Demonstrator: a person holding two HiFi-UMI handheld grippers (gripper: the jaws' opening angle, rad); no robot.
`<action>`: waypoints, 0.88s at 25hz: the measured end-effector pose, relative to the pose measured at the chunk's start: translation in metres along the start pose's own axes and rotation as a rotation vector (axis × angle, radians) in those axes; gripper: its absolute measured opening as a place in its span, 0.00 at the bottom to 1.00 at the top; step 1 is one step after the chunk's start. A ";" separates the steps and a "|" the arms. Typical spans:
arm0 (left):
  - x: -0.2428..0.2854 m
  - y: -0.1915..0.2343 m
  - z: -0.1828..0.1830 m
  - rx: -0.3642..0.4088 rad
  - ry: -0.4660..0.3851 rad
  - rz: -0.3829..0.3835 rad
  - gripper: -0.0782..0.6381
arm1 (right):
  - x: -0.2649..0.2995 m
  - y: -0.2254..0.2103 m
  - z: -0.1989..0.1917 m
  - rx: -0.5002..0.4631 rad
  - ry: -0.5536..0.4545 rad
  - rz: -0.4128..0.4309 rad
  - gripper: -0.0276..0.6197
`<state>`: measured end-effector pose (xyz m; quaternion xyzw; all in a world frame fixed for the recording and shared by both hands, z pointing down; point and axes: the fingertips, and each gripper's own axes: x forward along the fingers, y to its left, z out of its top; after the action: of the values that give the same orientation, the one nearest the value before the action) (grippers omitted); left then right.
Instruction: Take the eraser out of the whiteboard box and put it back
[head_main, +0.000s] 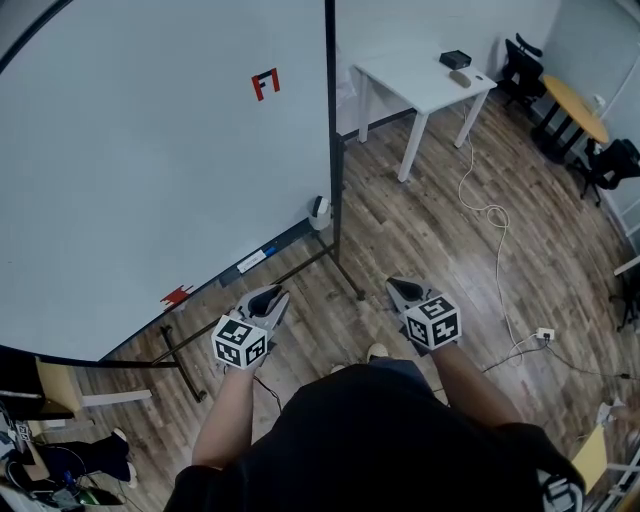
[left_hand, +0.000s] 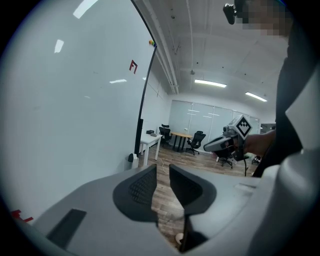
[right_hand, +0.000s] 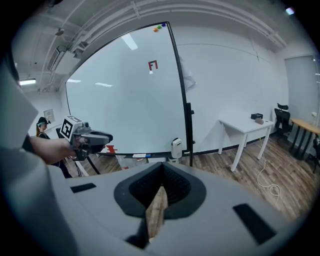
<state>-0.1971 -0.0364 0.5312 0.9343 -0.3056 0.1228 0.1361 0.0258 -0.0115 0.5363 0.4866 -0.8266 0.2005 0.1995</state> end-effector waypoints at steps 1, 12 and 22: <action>0.002 -0.001 0.001 0.002 0.000 -0.002 0.22 | 0.000 -0.002 0.000 0.001 -0.001 -0.002 0.03; 0.023 0.007 0.011 0.018 0.014 0.018 0.22 | 0.011 -0.025 0.004 -0.005 0.001 0.013 0.03; 0.066 0.022 0.021 0.004 0.033 0.050 0.23 | 0.040 -0.062 0.016 -0.018 0.025 0.059 0.03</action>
<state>-0.1558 -0.0957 0.5359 0.9245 -0.3265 0.1422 0.1362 0.0611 -0.0761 0.5525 0.4576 -0.8398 0.2050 0.2079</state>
